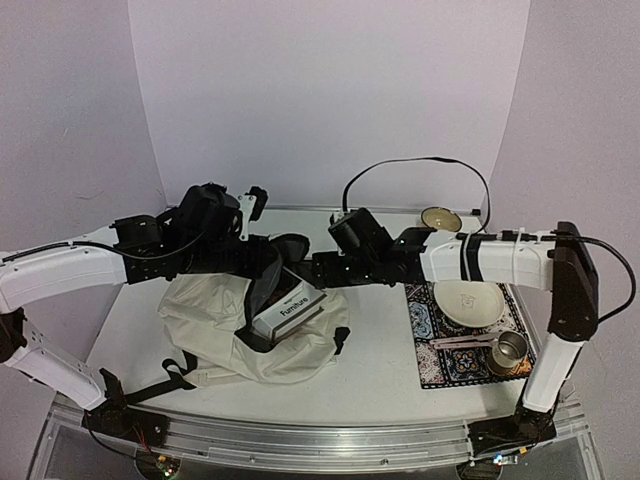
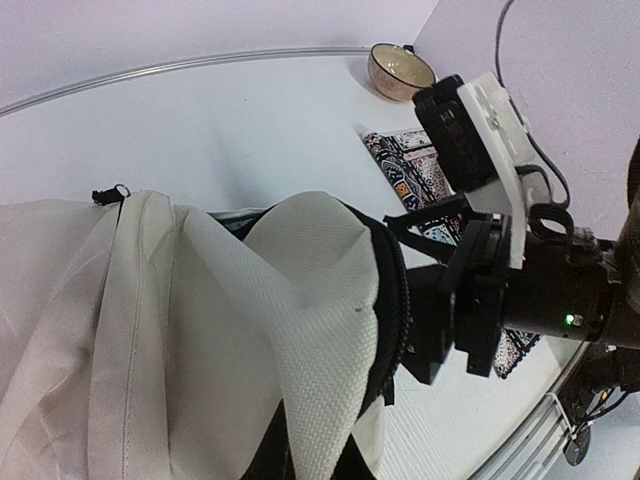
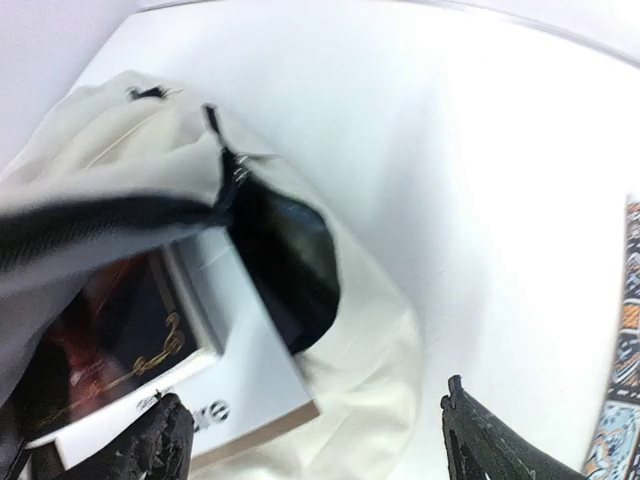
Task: Pack the student bag
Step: Adjust the largest pocket of the bag at the center of the board.
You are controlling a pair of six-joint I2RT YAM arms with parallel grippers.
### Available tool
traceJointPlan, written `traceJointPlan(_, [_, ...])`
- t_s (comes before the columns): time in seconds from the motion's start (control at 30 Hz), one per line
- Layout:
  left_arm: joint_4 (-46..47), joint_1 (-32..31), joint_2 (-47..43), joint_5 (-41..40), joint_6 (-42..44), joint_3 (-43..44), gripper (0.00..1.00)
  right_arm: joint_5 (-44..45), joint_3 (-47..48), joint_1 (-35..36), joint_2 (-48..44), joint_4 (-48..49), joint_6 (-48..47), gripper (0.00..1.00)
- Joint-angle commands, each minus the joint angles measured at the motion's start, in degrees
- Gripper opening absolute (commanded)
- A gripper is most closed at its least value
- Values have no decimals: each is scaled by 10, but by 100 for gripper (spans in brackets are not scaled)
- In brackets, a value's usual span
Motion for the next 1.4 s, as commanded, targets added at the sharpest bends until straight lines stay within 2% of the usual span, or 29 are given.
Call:
traceJointPlan(0.0, [23,-2,4,6,4,-3,6,89,47,-5,53,-26,-6,86])
traceJointPlan(0.3, [22,-2,0,-11,-2,-17,6,122,119,-16,151,-33,5,82])
traceJointPlan(0.5, [15,-2,-9,-38,-1,-18,6,144,117,-32,174,-106,14,78])
traceJointPlan(0.7, [-3,-1,-5,-78,-1,-8,6,128,83,-43,131,-163,-5,70])
traceJointPlan(0.83, [-24,1,4,-108,0,5,6,105,99,-43,96,-231,-35,65])
traceJointPlan(1.0, [-46,5,16,-137,1,20,6,131,114,-46,68,-308,-66,57])
traceJointPlan(1.13, [-53,8,24,-150,4,28,6,71,134,-52,47,-334,-89,48])
traceJointPlan(1.23, [-56,12,37,-165,14,35,6,21,159,-53,35,-349,-114,45])
traceJointPlan(1.37, [-66,16,58,-181,26,46,6,24,183,-71,25,-375,-139,42])
